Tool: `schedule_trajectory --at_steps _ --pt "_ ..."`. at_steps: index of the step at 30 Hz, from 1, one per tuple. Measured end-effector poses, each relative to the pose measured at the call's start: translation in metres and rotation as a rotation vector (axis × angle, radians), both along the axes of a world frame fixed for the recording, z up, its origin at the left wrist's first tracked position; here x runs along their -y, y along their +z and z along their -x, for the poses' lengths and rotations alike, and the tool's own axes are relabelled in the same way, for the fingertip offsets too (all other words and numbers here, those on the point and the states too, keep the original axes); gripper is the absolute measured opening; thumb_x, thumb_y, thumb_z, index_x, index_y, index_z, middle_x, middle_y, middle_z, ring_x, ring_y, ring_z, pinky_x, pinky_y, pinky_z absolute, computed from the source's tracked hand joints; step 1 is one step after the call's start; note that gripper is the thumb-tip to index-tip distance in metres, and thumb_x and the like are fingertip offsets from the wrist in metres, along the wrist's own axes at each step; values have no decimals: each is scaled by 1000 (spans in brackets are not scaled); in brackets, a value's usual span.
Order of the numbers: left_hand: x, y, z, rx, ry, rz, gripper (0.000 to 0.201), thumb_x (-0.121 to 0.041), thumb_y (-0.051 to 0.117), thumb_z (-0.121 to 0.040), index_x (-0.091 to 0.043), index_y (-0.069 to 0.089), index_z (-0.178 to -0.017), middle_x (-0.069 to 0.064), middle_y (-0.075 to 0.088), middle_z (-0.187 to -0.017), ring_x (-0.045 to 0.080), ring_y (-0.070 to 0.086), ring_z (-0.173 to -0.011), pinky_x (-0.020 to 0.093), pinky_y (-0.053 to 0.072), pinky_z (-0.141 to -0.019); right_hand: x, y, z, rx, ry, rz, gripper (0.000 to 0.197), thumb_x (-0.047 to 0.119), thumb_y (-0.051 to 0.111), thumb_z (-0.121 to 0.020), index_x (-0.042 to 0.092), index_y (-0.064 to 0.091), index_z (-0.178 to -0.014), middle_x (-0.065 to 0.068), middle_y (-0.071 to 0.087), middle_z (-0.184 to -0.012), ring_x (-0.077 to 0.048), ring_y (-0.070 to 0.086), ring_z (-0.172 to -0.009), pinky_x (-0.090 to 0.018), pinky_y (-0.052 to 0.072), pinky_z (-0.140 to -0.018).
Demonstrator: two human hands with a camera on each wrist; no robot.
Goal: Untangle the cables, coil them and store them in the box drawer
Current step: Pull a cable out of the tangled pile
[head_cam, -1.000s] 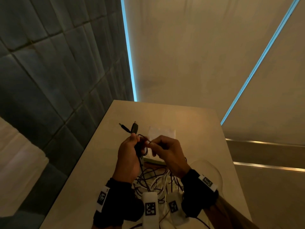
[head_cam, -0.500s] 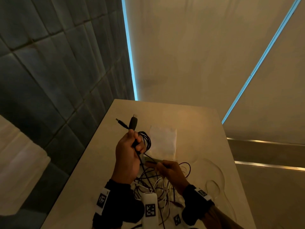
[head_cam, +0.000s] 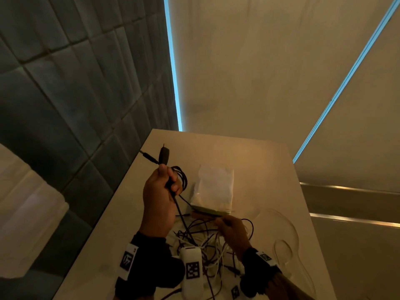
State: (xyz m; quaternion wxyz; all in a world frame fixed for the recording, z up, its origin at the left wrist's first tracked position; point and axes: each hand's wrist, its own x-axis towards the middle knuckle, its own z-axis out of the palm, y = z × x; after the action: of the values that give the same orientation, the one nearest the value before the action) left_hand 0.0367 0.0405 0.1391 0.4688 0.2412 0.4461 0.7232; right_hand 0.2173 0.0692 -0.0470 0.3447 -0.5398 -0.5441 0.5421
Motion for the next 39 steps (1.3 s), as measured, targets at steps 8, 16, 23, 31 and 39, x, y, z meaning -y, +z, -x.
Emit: schedule_trajectory --at_steps 8,16,23,31,39 --pt "-3 -13 -16 -55 -20 236 34 -17 36 -104 -9 53 -75 5 60 -62 22 46 -59 31 34 -55 -22 136 23 -301 54 -271 16 7 66 -88 -6 65 -78 0 55 -57 -8 44 -49 -19 36 -48" --pt "-4 1 -18 214 -131 116 30 -22 36 -103 -12 49 -78 6 58 -68 22 55 -65 35 45 -69 0 134 32 -359 325 -184 10 16 69 -86 9 73 -80 -14 60 -73 -25 52 -67 -47 48 -68" --pt "-2 2 -14 164 -104 -13 33 -23 35 -102 -14 45 -73 -1 45 -66 10 33 -48 25 30 -52 -2 83 17 -260 297 -53 26 14 58 -94 15 68 -70 1 54 -63 -17 48 -64 -19 36 -57" --pt "0 0 -13 120 -105 -2 36 -23 33 -103 -13 43 -70 -3 44 -62 9 32 -47 25 28 -52 6 55 13 -169 272 57 23 3 45 -99 0 51 -77 15 62 -57 7 51 -54 -12 33 -52" --pt "0 2 -8 5 -70 7 35 -22 35 -102 -13 44 -70 -1 46 -60 13 41 -49 28 36 -55 16 55 -32 37 148 -119 36 12 52 -97 22 61 -64 13 53 -56 3 43 -55 -19 35 -58"
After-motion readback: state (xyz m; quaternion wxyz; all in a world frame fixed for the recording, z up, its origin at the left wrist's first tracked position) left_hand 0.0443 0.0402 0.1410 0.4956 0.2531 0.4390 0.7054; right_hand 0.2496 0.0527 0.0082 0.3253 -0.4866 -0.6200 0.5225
